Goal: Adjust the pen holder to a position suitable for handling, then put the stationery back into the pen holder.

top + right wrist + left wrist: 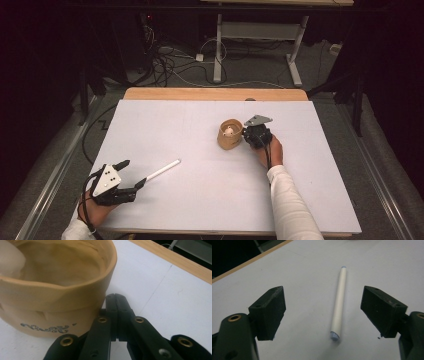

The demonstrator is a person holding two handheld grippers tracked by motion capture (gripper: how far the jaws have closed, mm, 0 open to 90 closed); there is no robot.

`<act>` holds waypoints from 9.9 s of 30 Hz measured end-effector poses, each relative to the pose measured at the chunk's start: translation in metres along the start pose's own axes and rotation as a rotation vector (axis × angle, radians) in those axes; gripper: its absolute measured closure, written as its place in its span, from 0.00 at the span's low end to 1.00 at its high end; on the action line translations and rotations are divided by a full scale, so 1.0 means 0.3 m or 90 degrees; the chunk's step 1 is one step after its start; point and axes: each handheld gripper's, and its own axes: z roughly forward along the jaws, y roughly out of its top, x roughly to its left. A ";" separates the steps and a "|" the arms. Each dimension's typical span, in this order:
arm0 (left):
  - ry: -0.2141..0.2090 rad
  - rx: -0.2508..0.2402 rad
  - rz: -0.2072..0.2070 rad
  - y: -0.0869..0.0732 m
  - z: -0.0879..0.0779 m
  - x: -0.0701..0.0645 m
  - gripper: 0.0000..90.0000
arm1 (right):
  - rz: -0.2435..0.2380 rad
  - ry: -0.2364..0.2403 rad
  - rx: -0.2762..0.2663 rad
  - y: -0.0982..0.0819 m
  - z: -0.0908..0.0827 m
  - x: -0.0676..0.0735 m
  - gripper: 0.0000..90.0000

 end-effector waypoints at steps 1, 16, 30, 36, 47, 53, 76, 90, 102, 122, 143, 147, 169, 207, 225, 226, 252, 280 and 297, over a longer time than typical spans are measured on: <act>0.000 0.000 0.001 0.001 0.000 -0.001 0.21 | -0.002 -0.006 0.003 -0.005 -0.010 0.018 1.00; -0.003 0.003 0.007 0.006 0.006 -0.009 0.21 | -0.020 -0.034 -0.005 -0.008 -0.039 0.060 1.00; -0.013 0.010 0.012 0.002 0.014 -0.017 0.21 | -0.033 -0.028 -0.014 0.022 0.015 0.028 1.00; -0.014 0.010 0.023 0.004 0.021 -0.018 0.21 | -0.035 -0.025 -0.007 0.025 0.004 0.029 1.00; -0.015 0.011 0.026 0.004 0.020 -0.019 0.21 | -0.037 -0.004 -0.006 0.029 -0.010 0.039 1.00; -0.017 0.009 0.027 0.006 0.020 -0.021 0.21 | -0.036 -0.009 -0.002 0.019 0.006 0.032 1.00; -0.025 0.021 0.032 0.002 0.028 -0.025 0.21 | -0.080 0.002 0.023 0.043 0.037 0.114 1.00; -0.036 0.030 0.034 0.008 0.039 -0.039 0.21 | -0.075 0.016 0.013 0.030 -0.003 0.179 0.98; -0.027 0.032 0.042 0.012 0.043 -0.039 0.21 | -0.024 0.015 -0.091 0.004 -0.169 0.141 0.74; -0.033 0.043 0.043 0.012 0.055 -0.052 0.21 | -0.011 0.002 -0.222 -0.139 -0.499 0.145 0.30; -0.039 0.048 0.057 0.013 0.058 -0.062 0.21 | -0.029 -0.018 -0.231 -0.350 -0.611 0.186 0.29; -0.043 0.049 0.059 0.017 0.064 -0.064 0.21 | -0.028 -0.022 -0.236 -0.382 -0.631 0.190 0.29; -0.113 0.184 0.054 0.166 0.195 -0.019 0.24 | -0.042 0.012 -0.204 -0.396 -0.603 0.212 0.31; -0.219 0.501 0.086 0.349 0.455 0.031 0.83 | -0.058 0.040 -0.165 -0.399 -0.579 0.214 0.33; -0.126 0.281 0.040 0.356 0.357 0.062 0.83 | -0.048 0.040 -0.187 -0.394 -0.599 0.206 0.33; -0.120 0.265 0.039 0.357 0.348 0.063 0.83 | -0.049 0.039 -0.187 -0.393 -0.600 0.207 0.33; -0.053 -0.032 0.027 0.480 0.232 0.024 0.83 | -0.038 0.025 -0.208 -0.389 -0.613 0.201 0.31; -0.128 -0.173 -0.036 0.615 0.319 -0.009 0.83 | -0.036 0.021 -0.212 -0.395 -0.610 0.195 0.30; -0.185 -0.230 -0.054 0.708 0.442 -0.064 0.83 | -0.027 0.014 -0.211 -0.399 -0.608 0.187 0.29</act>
